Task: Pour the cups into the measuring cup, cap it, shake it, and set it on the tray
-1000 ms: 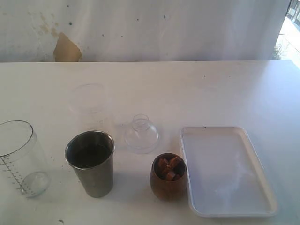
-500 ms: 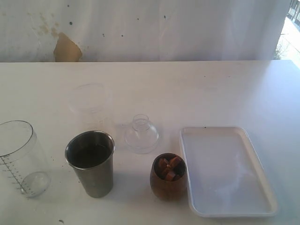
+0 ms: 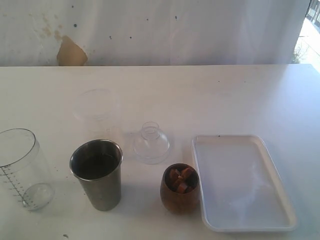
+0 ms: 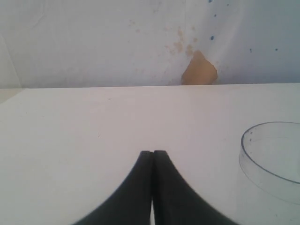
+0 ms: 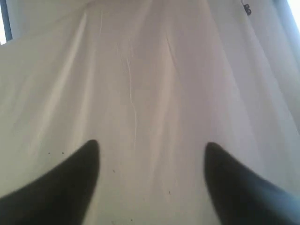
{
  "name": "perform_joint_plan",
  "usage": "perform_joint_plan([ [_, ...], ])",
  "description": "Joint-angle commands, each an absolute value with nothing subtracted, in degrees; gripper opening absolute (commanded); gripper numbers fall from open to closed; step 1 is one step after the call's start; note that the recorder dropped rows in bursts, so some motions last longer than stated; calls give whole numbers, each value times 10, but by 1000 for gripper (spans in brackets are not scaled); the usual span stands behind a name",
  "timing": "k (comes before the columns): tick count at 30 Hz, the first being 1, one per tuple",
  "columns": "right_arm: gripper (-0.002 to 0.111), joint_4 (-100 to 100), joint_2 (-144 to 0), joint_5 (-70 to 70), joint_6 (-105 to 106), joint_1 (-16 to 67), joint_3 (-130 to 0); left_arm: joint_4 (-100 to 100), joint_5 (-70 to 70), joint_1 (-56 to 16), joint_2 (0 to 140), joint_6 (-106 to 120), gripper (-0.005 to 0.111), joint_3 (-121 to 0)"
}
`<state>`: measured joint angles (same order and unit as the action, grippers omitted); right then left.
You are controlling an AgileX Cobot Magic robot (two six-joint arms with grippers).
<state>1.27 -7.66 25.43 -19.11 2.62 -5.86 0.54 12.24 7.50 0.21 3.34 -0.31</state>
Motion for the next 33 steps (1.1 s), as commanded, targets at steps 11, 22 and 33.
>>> perform_joint_plan([
  [11, 101, 363, -420, 415, -339, 28, -118, 4, 116, 73, 0, 34, 0, 0],
  [22, 105, 412, -567, 362, -353, 28, -149, 4, 116, 73, 0, 34, 0, 0],
  [33, 105, 606, -617, 538, -434, 29, -132, 4, 116, 73, 0, 34, 0, 0],
])
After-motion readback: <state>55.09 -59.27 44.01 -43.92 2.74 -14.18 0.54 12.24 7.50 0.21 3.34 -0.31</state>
